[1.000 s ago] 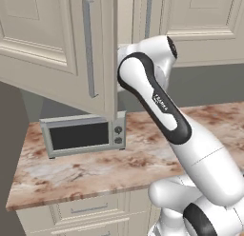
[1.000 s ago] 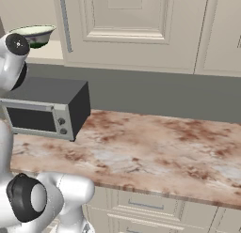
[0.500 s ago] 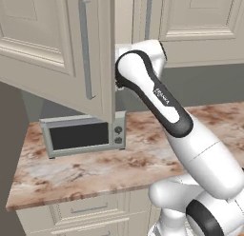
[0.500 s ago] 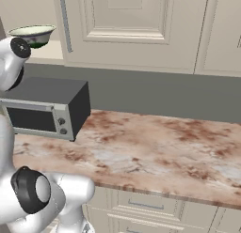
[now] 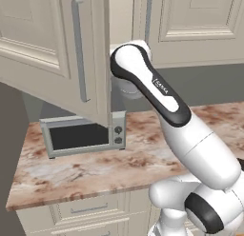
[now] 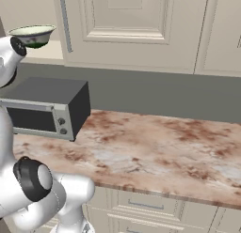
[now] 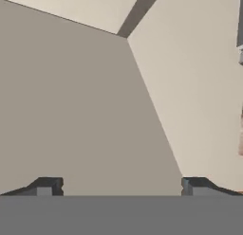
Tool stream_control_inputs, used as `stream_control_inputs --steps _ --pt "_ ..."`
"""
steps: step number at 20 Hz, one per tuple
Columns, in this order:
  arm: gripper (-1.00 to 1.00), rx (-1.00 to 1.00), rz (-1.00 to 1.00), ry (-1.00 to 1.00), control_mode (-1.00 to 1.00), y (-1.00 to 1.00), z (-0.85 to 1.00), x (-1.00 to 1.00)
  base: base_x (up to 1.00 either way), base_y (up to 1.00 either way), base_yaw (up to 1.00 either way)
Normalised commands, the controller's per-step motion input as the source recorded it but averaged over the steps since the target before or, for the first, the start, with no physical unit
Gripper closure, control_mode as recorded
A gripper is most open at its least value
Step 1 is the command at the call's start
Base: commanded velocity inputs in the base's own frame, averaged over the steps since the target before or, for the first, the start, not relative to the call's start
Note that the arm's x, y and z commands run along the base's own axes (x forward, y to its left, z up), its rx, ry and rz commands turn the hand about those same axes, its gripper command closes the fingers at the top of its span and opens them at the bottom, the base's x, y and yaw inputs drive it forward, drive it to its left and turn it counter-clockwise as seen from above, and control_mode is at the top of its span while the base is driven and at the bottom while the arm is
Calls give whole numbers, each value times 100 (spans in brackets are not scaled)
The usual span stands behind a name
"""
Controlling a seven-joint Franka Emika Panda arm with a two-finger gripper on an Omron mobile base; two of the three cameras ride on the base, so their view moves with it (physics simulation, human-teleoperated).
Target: Move the bowls from the cabinet to the plates on the dining table.
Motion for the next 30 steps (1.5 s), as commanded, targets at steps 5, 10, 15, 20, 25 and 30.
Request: stream_control_inputs --steps 5,10,15,20,25,30 --pt "-100 0 26 0 -100 49 0 -65 0 0 0" --pt "-100 0 24 0 -100 48 0 -40 0 0 0" --pt "-100 0 7 -3 -100 38 0 -7 0 0 0" --pt "-100 -5 0 -11 -100 50 0 -10 0 0 0" --pt "-100 -7 0 -16 -100 31 0 -23 0 0 0" --pt "-100 1 -12 -26 -100 -50 1 -92 0 0 0"
